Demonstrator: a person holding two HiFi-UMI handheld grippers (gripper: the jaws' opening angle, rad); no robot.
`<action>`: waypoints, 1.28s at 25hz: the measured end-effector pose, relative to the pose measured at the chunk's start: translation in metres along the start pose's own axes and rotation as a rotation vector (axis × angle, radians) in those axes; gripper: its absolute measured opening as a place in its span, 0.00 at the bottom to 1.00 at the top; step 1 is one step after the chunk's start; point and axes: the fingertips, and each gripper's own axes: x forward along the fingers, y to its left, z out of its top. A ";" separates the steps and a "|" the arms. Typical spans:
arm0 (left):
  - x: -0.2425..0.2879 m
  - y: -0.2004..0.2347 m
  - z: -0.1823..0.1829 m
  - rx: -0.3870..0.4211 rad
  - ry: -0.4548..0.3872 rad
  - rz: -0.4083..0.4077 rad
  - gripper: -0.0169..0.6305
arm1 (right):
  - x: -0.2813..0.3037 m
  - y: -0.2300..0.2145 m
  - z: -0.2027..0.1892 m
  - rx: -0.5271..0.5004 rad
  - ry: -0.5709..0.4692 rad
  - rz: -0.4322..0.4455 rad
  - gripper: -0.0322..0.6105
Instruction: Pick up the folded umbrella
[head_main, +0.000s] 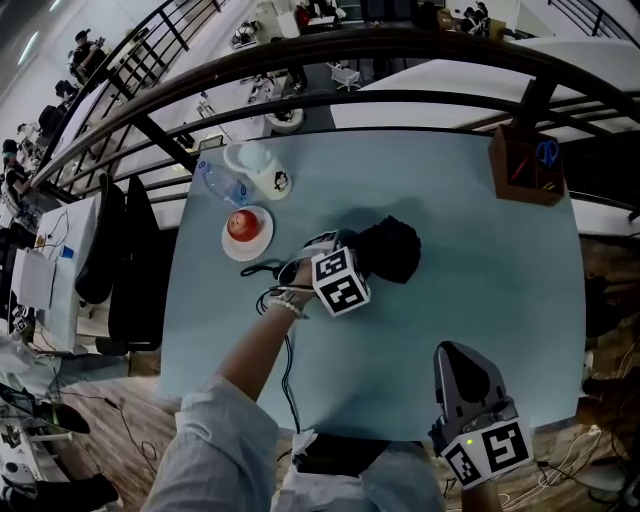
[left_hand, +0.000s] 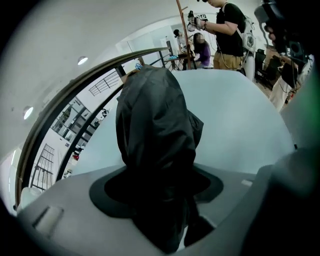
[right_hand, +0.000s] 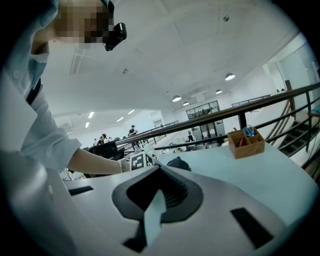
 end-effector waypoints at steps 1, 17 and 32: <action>-0.006 0.002 0.003 -0.025 -0.025 0.007 0.47 | -0.001 0.004 0.002 -0.002 -0.008 0.000 0.05; -0.152 0.021 0.015 -0.311 -0.404 0.149 0.47 | -0.024 0.074 0.021 -0.089 -0.093 -0.022 0.05; -0.338 -0.001 0.019 -0.441 -0.780 0.278 0.47 | -0.057 0.138 0.068 -0.217 -0.232 -0.066 0.05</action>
